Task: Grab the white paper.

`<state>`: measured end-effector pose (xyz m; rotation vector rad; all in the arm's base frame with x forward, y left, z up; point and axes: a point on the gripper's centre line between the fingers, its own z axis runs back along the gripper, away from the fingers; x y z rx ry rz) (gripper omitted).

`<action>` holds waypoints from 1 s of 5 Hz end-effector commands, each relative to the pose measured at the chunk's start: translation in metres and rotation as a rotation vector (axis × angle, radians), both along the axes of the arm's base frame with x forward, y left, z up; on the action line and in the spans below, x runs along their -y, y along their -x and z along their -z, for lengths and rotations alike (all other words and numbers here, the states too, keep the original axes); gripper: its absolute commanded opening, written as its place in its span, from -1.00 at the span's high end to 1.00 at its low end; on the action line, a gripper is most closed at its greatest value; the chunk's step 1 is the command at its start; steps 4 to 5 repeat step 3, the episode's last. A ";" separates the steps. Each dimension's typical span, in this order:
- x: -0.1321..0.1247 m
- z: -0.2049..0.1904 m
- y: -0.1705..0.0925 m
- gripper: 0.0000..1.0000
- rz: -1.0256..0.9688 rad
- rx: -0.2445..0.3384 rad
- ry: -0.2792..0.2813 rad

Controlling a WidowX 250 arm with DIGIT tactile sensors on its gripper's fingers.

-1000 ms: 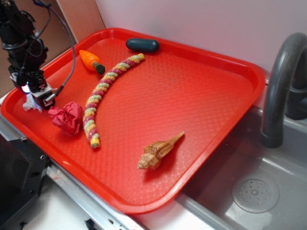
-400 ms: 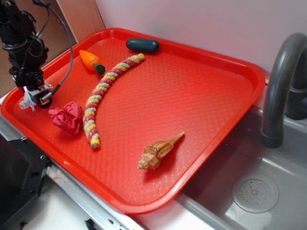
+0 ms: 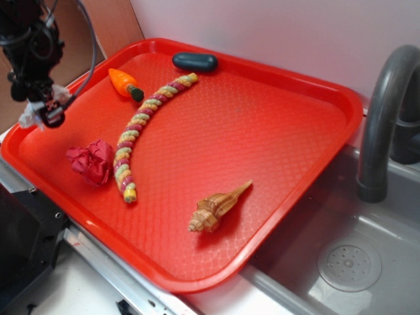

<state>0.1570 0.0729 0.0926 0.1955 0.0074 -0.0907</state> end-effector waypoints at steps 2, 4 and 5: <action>0.075 -0.115 -0.044 1.00 0.083 0.122 0.109; 0.085 -0.128 -0.041 1.00 0.115 0.175 0.095; 0.085 -0.128 -0.041 1.00 0.115 0.175 0.095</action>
